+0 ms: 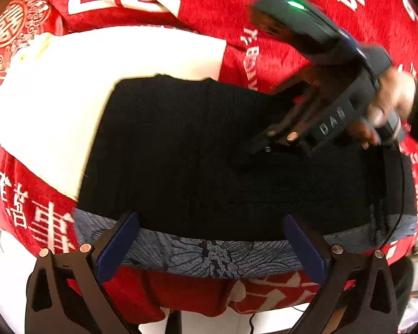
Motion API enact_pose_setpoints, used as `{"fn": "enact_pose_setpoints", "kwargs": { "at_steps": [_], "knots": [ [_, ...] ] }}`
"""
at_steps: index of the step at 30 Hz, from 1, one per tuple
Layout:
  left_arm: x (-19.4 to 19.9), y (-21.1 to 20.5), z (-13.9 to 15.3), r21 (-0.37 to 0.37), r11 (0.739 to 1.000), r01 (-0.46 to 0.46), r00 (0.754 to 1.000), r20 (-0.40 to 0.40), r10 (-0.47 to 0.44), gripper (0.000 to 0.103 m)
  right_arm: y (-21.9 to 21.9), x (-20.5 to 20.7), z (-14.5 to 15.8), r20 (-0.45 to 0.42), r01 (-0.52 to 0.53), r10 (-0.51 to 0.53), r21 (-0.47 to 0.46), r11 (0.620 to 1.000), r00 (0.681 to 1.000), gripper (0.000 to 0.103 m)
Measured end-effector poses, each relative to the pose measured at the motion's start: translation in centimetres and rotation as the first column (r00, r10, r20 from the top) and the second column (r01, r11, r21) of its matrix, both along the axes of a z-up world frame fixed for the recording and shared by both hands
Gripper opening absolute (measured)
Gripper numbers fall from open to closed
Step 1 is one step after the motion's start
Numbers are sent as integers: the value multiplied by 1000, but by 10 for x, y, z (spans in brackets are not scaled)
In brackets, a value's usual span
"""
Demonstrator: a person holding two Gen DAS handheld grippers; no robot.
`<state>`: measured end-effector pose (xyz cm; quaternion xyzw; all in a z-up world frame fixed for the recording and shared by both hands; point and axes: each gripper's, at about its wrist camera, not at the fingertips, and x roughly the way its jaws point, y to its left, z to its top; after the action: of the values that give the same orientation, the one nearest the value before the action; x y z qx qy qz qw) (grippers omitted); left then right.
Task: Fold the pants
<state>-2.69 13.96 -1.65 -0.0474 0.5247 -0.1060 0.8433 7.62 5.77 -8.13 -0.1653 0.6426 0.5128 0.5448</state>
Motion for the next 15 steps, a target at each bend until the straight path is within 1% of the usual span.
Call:
{"fn": "enact_pose_setpoints", "kwargs": {
  "at_steps": [1, 3, 4, 5, 7, 10, 11, 13, 14, 15],
  "knots": [
    [-2, 4, 4, -9, 1000, -1, 1000, 14, 1, 103, -5, -4, 8, 21, 9, -9, 15, 1000, 1000, 68],
    [-6, 17, 16, -31, 999, 10, 999, 53, -9, 103, -15, -12, 25, 82, 20, -23, 37, 999, 996, 32],
    [-7, 25, 24, -34, 999, 18, 997, 77, -15, 103, -19, -18, 35, 105, 24, -30, 53, 998, 994, 25],
    [-8, 32, 29, -38, 999, 23, 995, 96, -19, 103, -22, -30, 48, 157, 17, -29, 78, 997, 987, 21],
    [-11, 48, 42, -56, 997, 44, 990, 138, -36, 103, -23, -50, 65, 232, -9, -14, 99, 995, 973, 18],
    [-16, 78, 60, -119, 985, 128, 973, 206, -101, 103, -24, -81, 90, 344, -59, 14, 119, 991, 939, 17],
    [-18, 89, 65, -149, 974, 168, 962, 243, -128, 103, -26, -87, 94, 366, -70, 20, 124, 990, 930, 17],
    [-21, 112, 74, -239, 930, 280, 933, 296, -205, 103, -35, -98, 107, 405, -89, 25, 140, 986, 914, 17],
    [-21, 123, 75, -269, 905, 331, 918, 314, -242, 103, -35, -101, 110, 419, -97, 28, 144, 985, 907, 17],
    [-18, 127, 76, -277, 891, 359, 908, 323, -265, 103, -38, -105, 115, 431, -101, 27, 150, 984, 902, 17]
  ]
}}
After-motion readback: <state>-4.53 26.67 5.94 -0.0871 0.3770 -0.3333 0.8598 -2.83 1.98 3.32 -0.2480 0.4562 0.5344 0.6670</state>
